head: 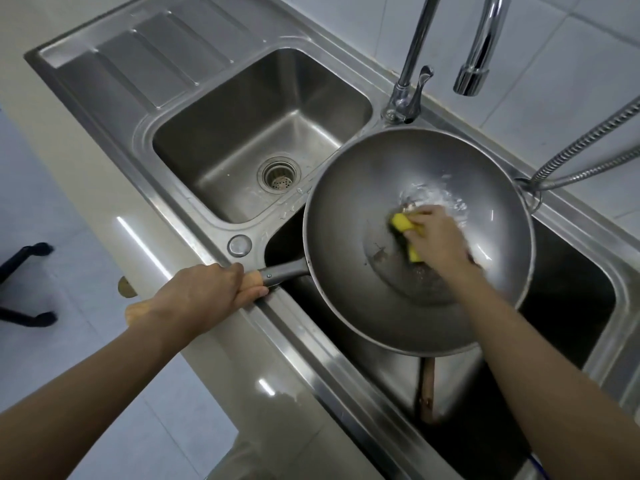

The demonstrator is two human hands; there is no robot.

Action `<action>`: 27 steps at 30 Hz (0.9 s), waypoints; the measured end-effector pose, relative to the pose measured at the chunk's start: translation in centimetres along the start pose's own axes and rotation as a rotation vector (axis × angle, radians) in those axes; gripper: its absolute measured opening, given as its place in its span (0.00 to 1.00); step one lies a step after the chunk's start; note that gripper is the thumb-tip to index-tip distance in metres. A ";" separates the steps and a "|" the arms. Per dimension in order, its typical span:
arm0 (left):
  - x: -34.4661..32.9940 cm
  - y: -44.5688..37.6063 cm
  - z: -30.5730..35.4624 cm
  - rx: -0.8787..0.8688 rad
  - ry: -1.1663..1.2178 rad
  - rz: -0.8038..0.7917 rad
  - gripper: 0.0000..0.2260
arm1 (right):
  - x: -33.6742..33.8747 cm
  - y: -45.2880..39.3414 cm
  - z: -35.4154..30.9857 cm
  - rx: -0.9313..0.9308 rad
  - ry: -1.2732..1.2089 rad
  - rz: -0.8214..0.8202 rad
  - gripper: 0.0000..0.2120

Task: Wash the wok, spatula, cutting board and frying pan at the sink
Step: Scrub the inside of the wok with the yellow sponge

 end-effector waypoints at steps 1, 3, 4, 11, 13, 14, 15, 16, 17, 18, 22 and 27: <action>0.0 0.0 0.0 -0.001 0.002 0.005 0.23 | -1.0 0.5 -1.5 -0.026 -0.087 -0.030 0.16; 0.1 0.0 -0.1 0.007 0.017 0.014 0.24 | -2.4 2.0 -5.0 0.006 -0.186 -0.108 0.18; 0.2 -0.1 -0.1 0.011 0.027 0.019 0.24 | -2.9 3.0 -6.5 0.035 -0.223 -0.147 0.19; 0.2 -0.2 -0.2 0.013 0.076 0.048 0.27 | -2.4 8.5 -3.3 0.270 -0.114 -0.315 0.19; 0.1 -0.2 -0.2 0.008 0.066 0.051 0.26 | -1.1 7.4 0.2 0.305 0.053 -0.294 0.18; 0.0 -0.2 -0.2 0.007 0.060 0.053 0.25 | 0.0 6.4 1.8 0.305 0.148 -0.245 0.17; 0.0 -0.1 -0.1 0.006 0.053 0.052 0.24 | 1.3 5.0 2.9 0.296 0.253 -0.174 0.16; 0.1 0.0 -0.1 0.002 0.043 0.050 0.23 | 2.6 3.6 3.7 0.281 0.348 -0.092 0.15; 0.1 -0.1 -0.1 -0.001 0.033 0.045 0.23 | 3.9 2.0 4.1 0.266 0.418 -0.011 0.14; 0.1 -0.2 0.0 -0.003 0.026 0.039 0.23 | 4.8 0.6 4.0 0.259 0.458 0.060 0.14; 0.1 -0.3 0.1 -0.016 0.010 0.042 0.23 | 3.9 -3.6 0.6 0.222 0.357 0.201 0.16; 0.1 -0.2 -0.1 -0.032 -0.017 0.068 0.29 | -1.3 -3.3 -7.0 0.022 -0.279 0.221 0.14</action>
Point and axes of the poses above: each hand's wrist, its own y-axis away from the middle knuckle, its own x-axis out of the back of the hand, z = x × y, the point moved 5 cm from there along -y, towards the middle knuckle, and after that the axes turned 12 degrees about z, right-handed, at the moved point
